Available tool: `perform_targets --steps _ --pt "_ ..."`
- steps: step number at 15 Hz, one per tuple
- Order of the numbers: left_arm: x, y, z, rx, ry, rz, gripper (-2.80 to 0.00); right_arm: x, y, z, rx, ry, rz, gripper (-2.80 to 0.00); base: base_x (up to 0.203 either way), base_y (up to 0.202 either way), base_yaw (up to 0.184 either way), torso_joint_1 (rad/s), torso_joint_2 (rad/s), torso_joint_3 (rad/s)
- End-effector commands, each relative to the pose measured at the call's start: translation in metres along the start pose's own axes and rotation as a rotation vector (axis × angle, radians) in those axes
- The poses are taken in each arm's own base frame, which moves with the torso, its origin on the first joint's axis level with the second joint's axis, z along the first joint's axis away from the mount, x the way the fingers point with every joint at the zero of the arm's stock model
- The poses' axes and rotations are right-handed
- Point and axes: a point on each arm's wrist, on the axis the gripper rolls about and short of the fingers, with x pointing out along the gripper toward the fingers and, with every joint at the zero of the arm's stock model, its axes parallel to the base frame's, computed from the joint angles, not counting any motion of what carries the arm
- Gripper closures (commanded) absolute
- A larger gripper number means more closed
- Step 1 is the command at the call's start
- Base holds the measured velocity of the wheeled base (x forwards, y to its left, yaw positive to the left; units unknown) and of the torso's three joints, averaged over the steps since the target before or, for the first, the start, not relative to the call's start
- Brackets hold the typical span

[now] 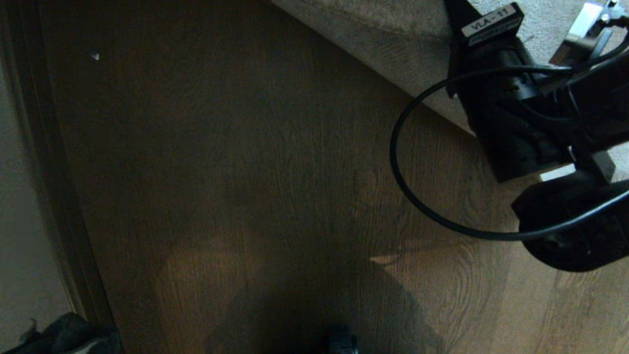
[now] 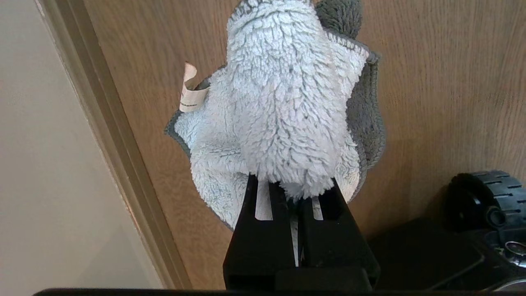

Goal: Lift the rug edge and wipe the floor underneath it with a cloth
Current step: Lift up the carpet

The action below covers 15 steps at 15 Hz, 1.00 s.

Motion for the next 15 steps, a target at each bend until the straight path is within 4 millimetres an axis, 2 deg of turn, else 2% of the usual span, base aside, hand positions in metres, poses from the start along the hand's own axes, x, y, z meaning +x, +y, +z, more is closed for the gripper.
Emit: perform_targets --steps 1,8,11,15 --pt "0.000 0.000 0.000 -0.006 0.000 0.000 0.00 0.000 0.003 0.004 0.015 -0.037 0.025 0.00 0.000 0.000 0.000 0.000 0.00 0.000" --pt "-0.005 0.001 0.006 -0.070 0.038 -0.005 0.00 -0.004 0.001 0.003 0.011 -0.016 0.023 0.00 0.000 0.000 0.000 0.000 0.00 0.000" --pt "-0.008 0.002 0.020 -0.092 0.072 -0.038 0.00 -0.003 0.002 0.004 0.010 -0.016 0.036 0.00 0.000 0.000 0.000 0.000 0.00 0.000" --pt "0.000 0.004 0.041 -0.120 0.131 -0.070 0.00 -0.001 0.004 0.005 0.011 -0.023 0.042 0.00 0.000 0.000 0.000 0.000 0.00 0.000"
